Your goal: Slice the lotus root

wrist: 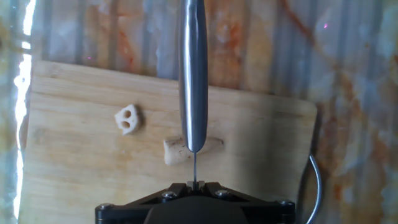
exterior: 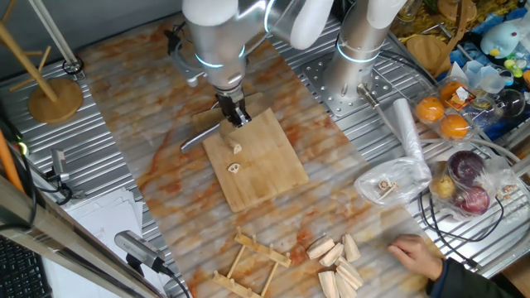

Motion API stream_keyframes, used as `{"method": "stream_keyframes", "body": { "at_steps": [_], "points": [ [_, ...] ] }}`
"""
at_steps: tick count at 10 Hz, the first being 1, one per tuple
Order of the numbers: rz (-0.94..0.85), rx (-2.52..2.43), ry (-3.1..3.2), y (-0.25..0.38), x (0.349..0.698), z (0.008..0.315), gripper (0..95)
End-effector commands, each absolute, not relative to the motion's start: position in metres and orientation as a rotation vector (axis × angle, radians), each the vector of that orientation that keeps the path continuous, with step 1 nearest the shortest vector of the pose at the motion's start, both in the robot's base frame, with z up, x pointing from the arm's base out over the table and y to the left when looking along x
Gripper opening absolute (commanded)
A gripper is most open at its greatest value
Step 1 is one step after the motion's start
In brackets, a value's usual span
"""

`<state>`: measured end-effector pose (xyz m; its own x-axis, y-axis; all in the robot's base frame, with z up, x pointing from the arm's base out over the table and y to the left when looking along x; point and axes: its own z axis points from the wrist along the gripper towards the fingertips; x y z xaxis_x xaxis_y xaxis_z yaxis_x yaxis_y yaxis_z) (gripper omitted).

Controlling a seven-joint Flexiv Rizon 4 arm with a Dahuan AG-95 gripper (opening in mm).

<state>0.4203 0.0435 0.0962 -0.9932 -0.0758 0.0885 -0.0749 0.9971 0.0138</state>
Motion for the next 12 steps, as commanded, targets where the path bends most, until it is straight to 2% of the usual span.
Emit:
{"method": "stream_keyframes", "body": {
  "at_steps": [1, 6, 12],
  "points": [
    [-0.110, 0.115, -3.037, 0.043, 0.419, 0.097, 0.0],
    [-0.095, 0.037, -3.058, 0.043, 0.418, 0.097, 0.0],
    [-0.106, 0.051, -3.112, 0.043, 0.413, 0.118, 0.0]
  ]
}}
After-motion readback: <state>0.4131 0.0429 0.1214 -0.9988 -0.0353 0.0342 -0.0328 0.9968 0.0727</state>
